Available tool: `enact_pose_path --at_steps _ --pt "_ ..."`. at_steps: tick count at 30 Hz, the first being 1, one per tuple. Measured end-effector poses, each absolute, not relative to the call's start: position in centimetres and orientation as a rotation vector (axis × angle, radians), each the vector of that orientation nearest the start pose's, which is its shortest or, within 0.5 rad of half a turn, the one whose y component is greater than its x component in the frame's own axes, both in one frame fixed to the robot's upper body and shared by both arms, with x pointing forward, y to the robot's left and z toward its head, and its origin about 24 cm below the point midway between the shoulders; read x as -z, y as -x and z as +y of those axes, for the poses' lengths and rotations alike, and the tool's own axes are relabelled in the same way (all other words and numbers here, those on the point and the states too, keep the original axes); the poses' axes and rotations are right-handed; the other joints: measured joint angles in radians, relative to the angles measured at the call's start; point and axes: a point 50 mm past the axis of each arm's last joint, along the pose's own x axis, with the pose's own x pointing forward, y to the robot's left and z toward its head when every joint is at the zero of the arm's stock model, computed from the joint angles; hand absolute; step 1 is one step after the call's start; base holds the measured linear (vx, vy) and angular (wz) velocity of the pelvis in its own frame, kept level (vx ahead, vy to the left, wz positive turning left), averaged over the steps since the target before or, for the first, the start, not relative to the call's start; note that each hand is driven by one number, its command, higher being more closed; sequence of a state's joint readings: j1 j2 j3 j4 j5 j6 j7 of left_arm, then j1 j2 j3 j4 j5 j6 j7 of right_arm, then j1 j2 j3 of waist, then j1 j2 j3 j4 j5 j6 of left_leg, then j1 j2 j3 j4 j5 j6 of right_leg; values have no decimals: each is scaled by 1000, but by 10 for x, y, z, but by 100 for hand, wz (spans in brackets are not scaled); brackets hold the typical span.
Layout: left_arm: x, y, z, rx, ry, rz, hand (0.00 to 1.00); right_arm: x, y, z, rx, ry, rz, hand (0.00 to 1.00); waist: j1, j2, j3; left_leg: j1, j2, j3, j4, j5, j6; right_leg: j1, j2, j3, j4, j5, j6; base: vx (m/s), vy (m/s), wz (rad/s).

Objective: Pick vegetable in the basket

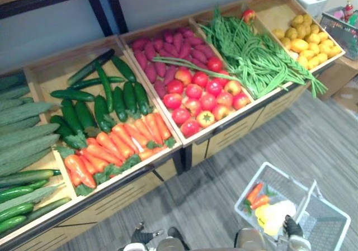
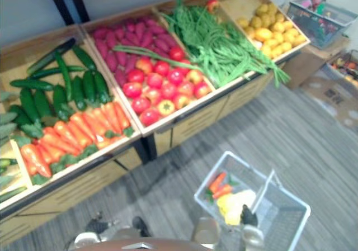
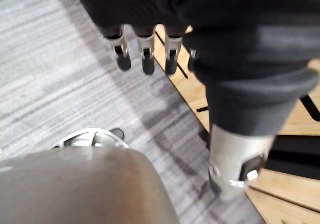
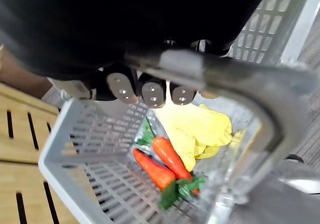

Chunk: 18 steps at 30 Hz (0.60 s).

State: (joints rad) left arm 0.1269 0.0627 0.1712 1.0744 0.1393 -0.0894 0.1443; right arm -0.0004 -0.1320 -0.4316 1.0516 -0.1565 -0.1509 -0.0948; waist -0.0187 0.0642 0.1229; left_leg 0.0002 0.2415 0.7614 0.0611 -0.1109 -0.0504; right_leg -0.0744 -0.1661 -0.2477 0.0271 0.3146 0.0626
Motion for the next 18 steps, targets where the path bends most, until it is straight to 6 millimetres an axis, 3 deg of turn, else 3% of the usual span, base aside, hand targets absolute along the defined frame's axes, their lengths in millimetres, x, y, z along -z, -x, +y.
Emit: enact_pose_path --at_steps 1,2,3,4,6,7,8,9,10,12,13,14,15,18 --pt "160 -78 214 -306 -160 1085 0 137 -145 -239 369 107 878 100 43 -40 2 1 -11 171 52 1 2 -69 -58 -113 167 -171 43 27 -49 -389" --pt "158 -79 224 -318 -185 1084 0 141 -148 -223 309 92 897 100 39 -88 -2 2 -15 230 117 -6 12 -17 -74 -135 96 -138 99 41 -89 -311" --pt "157 -78 228 -323 -197 1088 0 144 -145 -217 296 80 908 100 31 -109 -4 2 -15 258 168 -18 27 32 -72 -132 2 -133 103 45 -266 -186" --pt "156 -85 231 -320 -208 1076 0 147 -138 -214 293 80 927 100 7 -114 -1 0 5 272 285 -30 47 71 -84 -143 -89 -129 96 9 -332 -148" --pt "156 -94 222 -303 -189 1054 0 149 -122 -223 326 92 956 100 -13 -74 17 1 112 262 519 -29 50 90 -77 -160 -102 -151 64 -48 -292 -133" --pt "156 -97 217 -296 -179 1047 0 148 -120 -228 349 92 947 100 -14 -41 23 -14 167 242 622 -42 32 101 -72 -152 -104 -171 35 -85 -180 -120" --pt "159 -98 201 -273 -139 1053 0 146 -112 -247 416 101 958 100 -23 23 -3 7 165 218 555 -74 -4 96 -37 -155 -113 -191 40 -58 -159 -118" --pt "159 -100 196 -267 -134 1039 0 146 -107 -251 452 93 973 100 -37 31 -1 43 147 218 523 -83 -15 101 -37 -154 -116 -224 50 -31 -91 -87" --pt "159 -102 194 -262 -131 1035 0 146 -104 -253 463 93 976 100 -39 35 0 53 144 203 516 -71 -17 98 -36 -142 -113 -224 49 -31 -127 -81" --pt "160 -99 189 -280 -95 1044 0 146 -101 -257 474 105 979 100 -51 15 11 51 97 43 500 12 -22 77 -31 -64 -78 -236 31 -61 -118 -93" --pt "161 -95 190 -317 -61 1049 0 145 -104 -258 465 117 967 100 -38 -2 15 30 52 -103 474 26 -21 60 -37 -6 -72 -240 26 -48 -48 -103" --pt "161 -95 191 -336 -45 1049 0 144 -104 -260 468 125 965 100 -29 -5 15 35 20 -183 435 19 -30 51 -34 30 -73 -241 26 -34 -36 -140" --pt "161 -95 191 -354 -32 1047 0 143 -105 -265 460 150 968 100 -23 -7 15 43 -37 -335 353 15 -35 40 -16 89 -82 -245 22 7 -25 -109" --pt "161 -94 191 -352 -32 1046 0 146 -91 -268 458 165 1015 100 -20 -17 13 91 -61 -409 296 16 -42 40 8 140 -87 -248 29 51 -25 -65"
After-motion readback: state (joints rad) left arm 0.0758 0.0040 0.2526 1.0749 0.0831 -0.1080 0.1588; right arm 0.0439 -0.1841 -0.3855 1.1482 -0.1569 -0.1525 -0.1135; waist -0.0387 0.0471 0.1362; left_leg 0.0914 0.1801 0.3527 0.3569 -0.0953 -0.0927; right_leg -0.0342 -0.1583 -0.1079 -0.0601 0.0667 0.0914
